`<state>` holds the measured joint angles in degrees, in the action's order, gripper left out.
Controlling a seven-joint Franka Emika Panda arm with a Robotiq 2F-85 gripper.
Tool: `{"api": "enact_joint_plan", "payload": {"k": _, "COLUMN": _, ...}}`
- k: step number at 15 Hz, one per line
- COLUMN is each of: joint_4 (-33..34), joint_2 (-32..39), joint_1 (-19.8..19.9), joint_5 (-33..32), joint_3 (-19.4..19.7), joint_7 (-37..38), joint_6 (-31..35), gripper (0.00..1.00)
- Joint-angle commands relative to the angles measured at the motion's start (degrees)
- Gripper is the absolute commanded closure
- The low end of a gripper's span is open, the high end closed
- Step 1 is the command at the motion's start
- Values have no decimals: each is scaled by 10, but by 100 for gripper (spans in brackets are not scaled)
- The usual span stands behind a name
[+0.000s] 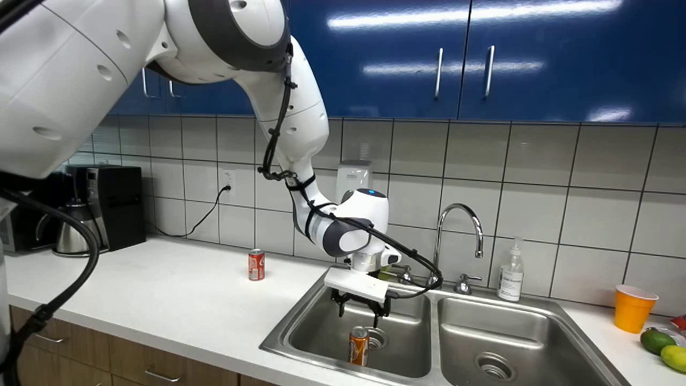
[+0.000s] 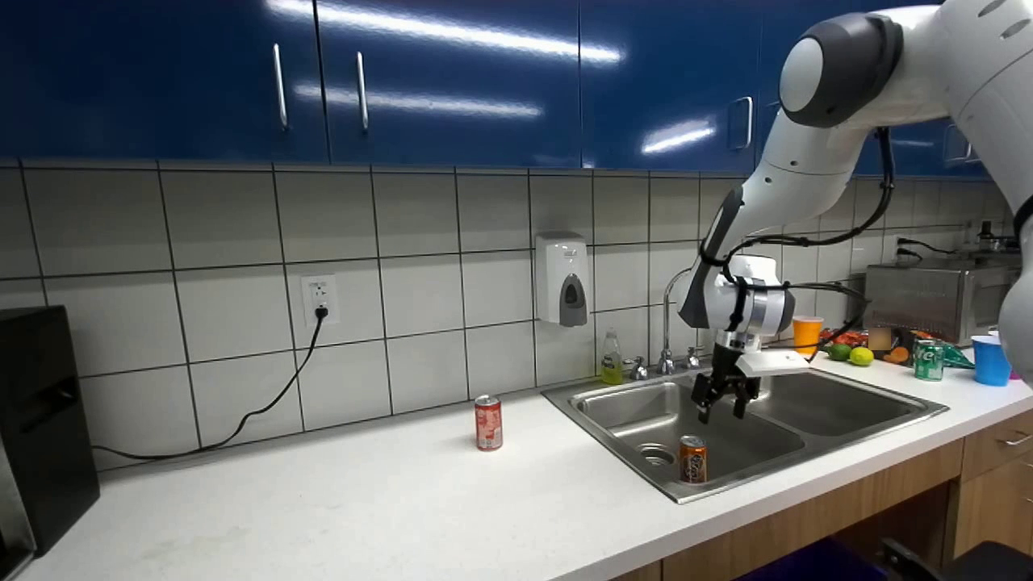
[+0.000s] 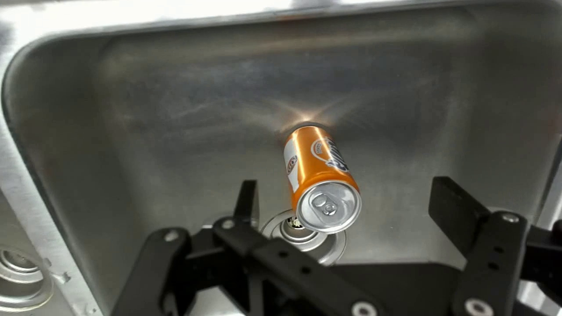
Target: Move the can from the sink to the left counter
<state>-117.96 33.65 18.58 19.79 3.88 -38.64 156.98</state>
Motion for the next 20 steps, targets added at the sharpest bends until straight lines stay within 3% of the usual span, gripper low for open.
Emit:
{"api": "enact_joint_plan", "payload": {"k": 1, "joint_4": 37, "joint_2": 38, "joint_1": 33, "joint_5": -35, "joint_3": -27, "joint_7": 22, "joint_6": 16, "gripper": 0}}
{"api": "enact_joint_plan", "payload": {"k": 20, "joint_4": 132, "joint_2": 168, "joint_1": 47, "joint_5": -138, "joint_3": -57, "joint_7": 97, "joint_6": 73, "gripper": 0}}
